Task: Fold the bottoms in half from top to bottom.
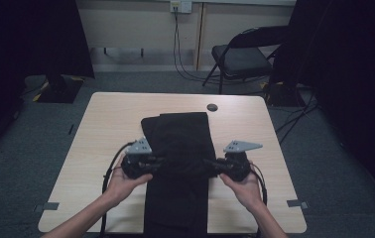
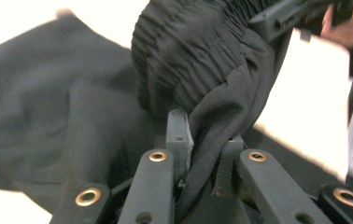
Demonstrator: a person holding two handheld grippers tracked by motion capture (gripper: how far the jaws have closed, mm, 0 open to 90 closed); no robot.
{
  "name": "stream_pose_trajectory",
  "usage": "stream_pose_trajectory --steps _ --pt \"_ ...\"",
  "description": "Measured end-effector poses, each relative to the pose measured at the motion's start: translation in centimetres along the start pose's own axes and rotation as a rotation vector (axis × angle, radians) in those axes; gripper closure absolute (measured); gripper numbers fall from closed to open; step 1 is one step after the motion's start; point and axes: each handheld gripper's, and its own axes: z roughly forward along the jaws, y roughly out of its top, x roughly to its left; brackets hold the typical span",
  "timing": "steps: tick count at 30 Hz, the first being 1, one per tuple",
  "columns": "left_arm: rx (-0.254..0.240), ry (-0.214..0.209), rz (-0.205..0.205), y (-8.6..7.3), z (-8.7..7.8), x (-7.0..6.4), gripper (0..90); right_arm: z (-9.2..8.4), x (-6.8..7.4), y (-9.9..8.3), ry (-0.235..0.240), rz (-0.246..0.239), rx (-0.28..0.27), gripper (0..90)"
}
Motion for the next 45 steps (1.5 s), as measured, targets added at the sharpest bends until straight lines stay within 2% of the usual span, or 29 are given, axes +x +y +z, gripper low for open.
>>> stream_pose_trajectory --steps 1,2,4,6,8,10,11,13,15,17,18,19,20,21,22,23,24,25,26,27,29,31,33,34,35,37,39,43,45 --pt "0.020 -0.017 -0.017 -0.6 0.4 0.0 80.6 0.4 0.2 -0.9 -0.001 -0.005 0.032 84.3" --pt "0.019 -0.028 -0.030 -1.1 0.6 0.0 80.4 0.9 0.2 -1.7 0.001 0.000 0.055 84.2" --pt "0.033 -0.055 -0.052 -2.0 0.7 0.2 78.5 1.5 0.3 -3.2 0.009 0.028 0.073 83.2" --pt "0.040 -0.068 -0.066 -2.5 0.5 0.3 73.3 1.8 0.6 -4.4 0.017 0.028 0.089 81.6" --pt "0.043 -0.072 -0.081 -2.7 -0.2 0.6 64.5 1.8 1.0 -5.2 0.035 0.005 0.129 78.3" --pt "-0.002 -0.074 -0.119 -2.8 -1.0 1.0 55.9 1.6 1.6 -5.8 0.070 0.004 0.160 70.0" --pt "-0.020 -0.080 -0.133 -2.7 -1.3 1.2 53.5 1.4 1.8 -6.0 0.084 0.003 0.159 63.9" --pt "-0.046 -0.049 -0.151 -2.5 -1.8 1.8 50.7 0.9 1.9 -5.8 0.093 0.005 0.147 55.2" --pt "-0.068 -0.030 -0.159 -2.0 -2.0 2.5 51.8 0.0 1.8 -5.0 0.085 0.012 0.105 46.0" --pt "-0.069 -0.012 -0.159 -1.5 -1.7 3.4 56.9 -0.5 1.2 -4.1 0.066 0.047 0.048 46.4" --pt "-0.072 0.019 -0.166 -1.5 -1.3 3.9 59.1 -0.6 0.9 -3.8 0.060 0.066 0.034 49.9" --pt "-0.063 0.034 -0.181 -1.5 -0.8 4.5 61.8 -0.5 0.5 -3.5 0.045 0.084 0.018 57.1" --pt "-0.017 0.065 -0.182 -1.6 0.1 5.3 63.5 -0.3 0.1 -3.2 0.007 0.091 -0.004 61.1" --pt "0.008 0.097 -0.175 -1.7 0.6 5.7 63.5 0.2 -0.6 -2.7 -0.025 0.104 -0.009 67.0" --pt "0.034 0.109 -0.187 -1.9 1.2 6.1 63.6 0.7 -1.1 -2.5 -0.045 0.103 -0.001 68.5" --pt "0.061 0.097 -0.204 -2.1 1.7 6.4 63.7 1.6 -1.8 -2.2 -0.091 0.100 0.016 68.9" --pt "0.081 0.097 -0.191 -2.5 2.1 6.4 63.6 2.5 -2.7 -2.1 -0.101 0.120 0.039 68.6" --pt "0.103 0.100 -0.171 -2.7 2.4 6.2 61.9 3.7 -3.9 -2.0 -0.072 0.161 0.063 63.2" --pt "0.122 0.099 -0.159 -2.8 2.5 6.1 60.0 4.6 -4.4 -2.0 -0.054 0.169 0.078 61.1" --pt "0.145 0.098 -0.143 -2.9 2.8 6.0 57.7 5.3 -4.6 -2.0 -0.048 0.164 0.086 59.6" --pt "0.166 0.100 -0.159 -3.1 3.1 6.1 52.3 7.2 -4.8 -1.8 -0.018 0.168 0.130 55.6" --pt "0.197 0.116 -0.151 -3.6 3.6 6.1 49.9 8.6 -4.9 -1.7 -0.032 0.160 0.174 52.9" --pt "0.215 0.123 -0.150 -3.9 3.8 6.0 49.9 9.4 -4.8 -1.8 0.000 0.166 0.177 55.6" --pt "0.217 0.130 -0.146 -4.1 3.9 6.0 49.9 9.6 -4.5 -1.9 -0.008 0.156 0.183 64.7" --pt "0.209 0.132 -0.147 -4.1 3.9 5.9 49.8 9.4 -4.2 -2.0 -0.004 0.142 0.175 72.0" --pt "0.202 0.133 -0.156 -4.1 3.7 6.0 48.9 8.4 -3.7 -1.8 0.029 0.144 0.130 78.8" --pt "0.193 0.148 -0.160 -4.1 3.6 6.0 47.3 7.1 -3.1 -1.5 0.056 0.133 0.091 79.5" --pt "0.192 0.151 -0.168 -4.1 3.4 6.0 46.7 4.1 -0.9 -1.1 0.126 0.085 0.053 80.0" --pt "0.196 0.157 -0.166 -4.1 3.5 5.9 46.7 2.8 0.3 -1.4 0.185 0.067 0.030 80.2"
